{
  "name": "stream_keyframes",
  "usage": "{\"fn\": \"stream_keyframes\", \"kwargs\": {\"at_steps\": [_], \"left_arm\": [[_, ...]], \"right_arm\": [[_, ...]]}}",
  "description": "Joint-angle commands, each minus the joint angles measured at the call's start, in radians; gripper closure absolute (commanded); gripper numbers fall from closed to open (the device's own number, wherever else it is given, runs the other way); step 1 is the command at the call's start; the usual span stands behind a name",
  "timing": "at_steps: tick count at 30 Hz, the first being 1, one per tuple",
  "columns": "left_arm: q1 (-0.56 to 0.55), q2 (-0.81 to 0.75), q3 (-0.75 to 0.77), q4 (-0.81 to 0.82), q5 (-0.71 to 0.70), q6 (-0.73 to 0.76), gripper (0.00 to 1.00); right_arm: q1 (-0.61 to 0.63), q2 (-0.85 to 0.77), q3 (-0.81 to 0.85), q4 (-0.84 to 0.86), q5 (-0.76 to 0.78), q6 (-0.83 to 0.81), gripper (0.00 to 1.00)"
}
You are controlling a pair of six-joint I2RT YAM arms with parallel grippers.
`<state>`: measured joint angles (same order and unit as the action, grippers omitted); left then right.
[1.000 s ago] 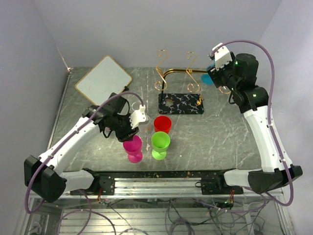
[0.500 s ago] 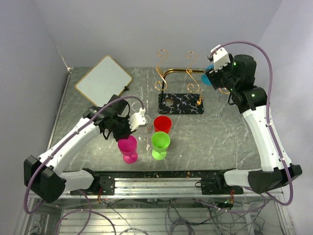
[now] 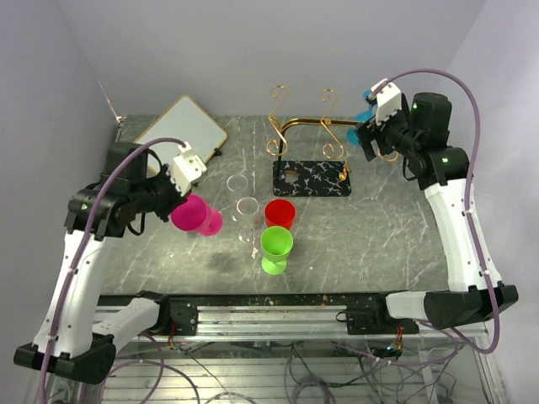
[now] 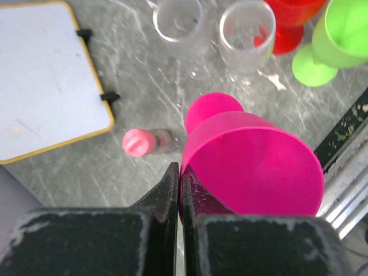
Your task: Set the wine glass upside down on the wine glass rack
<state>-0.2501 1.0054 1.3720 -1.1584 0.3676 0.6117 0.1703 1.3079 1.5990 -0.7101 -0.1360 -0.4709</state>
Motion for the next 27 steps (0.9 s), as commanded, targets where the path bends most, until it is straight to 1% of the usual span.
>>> {"fn": "stream_keyframes", "kwargs": {"at_steps": [1,6,8,11,14,17,20,22,27], "left_arm": [[0.015,-0.017,0.119,0.035,-0.007,-0.104,0.93],[0.015,-0.029,0.231,0.194,-0.058,-0.163,0.93],[0.015,-0.02,0.274,0.251,-0.041,-0.187,0.93],[0.015,0.047,0.392,0.269,0.028,-0.258,0.93],[0.015,0.112,0.46,0.322,0.114,-0.37,0.93],[0.015,0.149,0.491,0.42,0.179,-0.486,0.93],[0.015,0.192,0.513,0.499,0.206,-0.58,0.93],[0.015,0.211,0.506,0.552,0.205,-0.624,0.93],[0.014,0.246,0.484,0.637,0.223,-0.706,0.93]], "right_arm": [[-0.046,-0.006,0.068,-0.019,-0.208,0.1,0.19],[-0.051,-0.009,0.088,-0.005,-0.326,0.151,0.18],[-0.051,-0.006,0.093,0.009,-0.376,0.176,0.16],[-0.049,0.004,0.113,0.02,-0.521,0.2,0.16],[-0.049,0.007,0.096,0.107,-0.641,0.295,0.16],[-0.048,0.024,0.065,0.22,-0.745,0.423,0.2],[-0.027,0.049,0.019,0.36,-0.825,0.592,0.25],[0.016,0.07,0.011,0.398,-0.832,0.642,0.26],[0.156,0.128,0.057,0.375,-0.739,0.633,0.24]]}}
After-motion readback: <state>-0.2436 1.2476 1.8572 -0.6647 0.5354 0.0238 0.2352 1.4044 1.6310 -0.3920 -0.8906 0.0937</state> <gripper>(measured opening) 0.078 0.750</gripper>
